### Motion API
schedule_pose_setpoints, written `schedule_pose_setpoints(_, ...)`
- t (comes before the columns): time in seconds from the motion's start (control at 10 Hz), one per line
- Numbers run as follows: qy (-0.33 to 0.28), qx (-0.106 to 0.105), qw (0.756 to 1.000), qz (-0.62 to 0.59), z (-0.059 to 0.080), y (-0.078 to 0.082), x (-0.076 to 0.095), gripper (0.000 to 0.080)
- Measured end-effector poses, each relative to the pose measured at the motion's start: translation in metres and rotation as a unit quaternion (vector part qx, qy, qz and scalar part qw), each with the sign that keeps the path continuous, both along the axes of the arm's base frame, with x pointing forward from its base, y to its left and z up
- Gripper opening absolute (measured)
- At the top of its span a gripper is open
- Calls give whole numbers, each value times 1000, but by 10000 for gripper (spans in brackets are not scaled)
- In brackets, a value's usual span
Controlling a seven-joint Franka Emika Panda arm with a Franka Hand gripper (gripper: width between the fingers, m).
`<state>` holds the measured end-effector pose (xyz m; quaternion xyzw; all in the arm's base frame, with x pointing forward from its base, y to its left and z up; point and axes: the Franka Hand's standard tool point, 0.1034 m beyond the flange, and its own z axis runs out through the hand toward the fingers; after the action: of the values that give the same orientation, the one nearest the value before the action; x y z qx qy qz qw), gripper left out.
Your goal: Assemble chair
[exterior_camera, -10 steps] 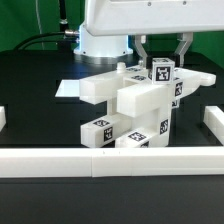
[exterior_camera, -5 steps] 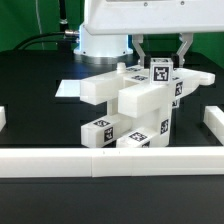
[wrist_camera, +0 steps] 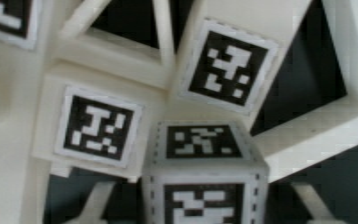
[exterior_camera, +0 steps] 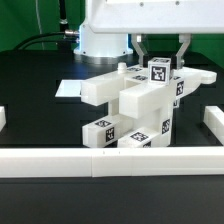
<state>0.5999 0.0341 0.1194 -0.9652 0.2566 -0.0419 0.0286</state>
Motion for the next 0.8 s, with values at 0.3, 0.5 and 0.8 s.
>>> schedule_pose_setpoints(0.3,2,9,996,-89,0,0,1,282)
schedule_pose_setpoints(0.5,4,14,990,-142,1,1,1,282)
schedule_pose_setpoints(0.8,8,26,967,-252,1,2,1,282)
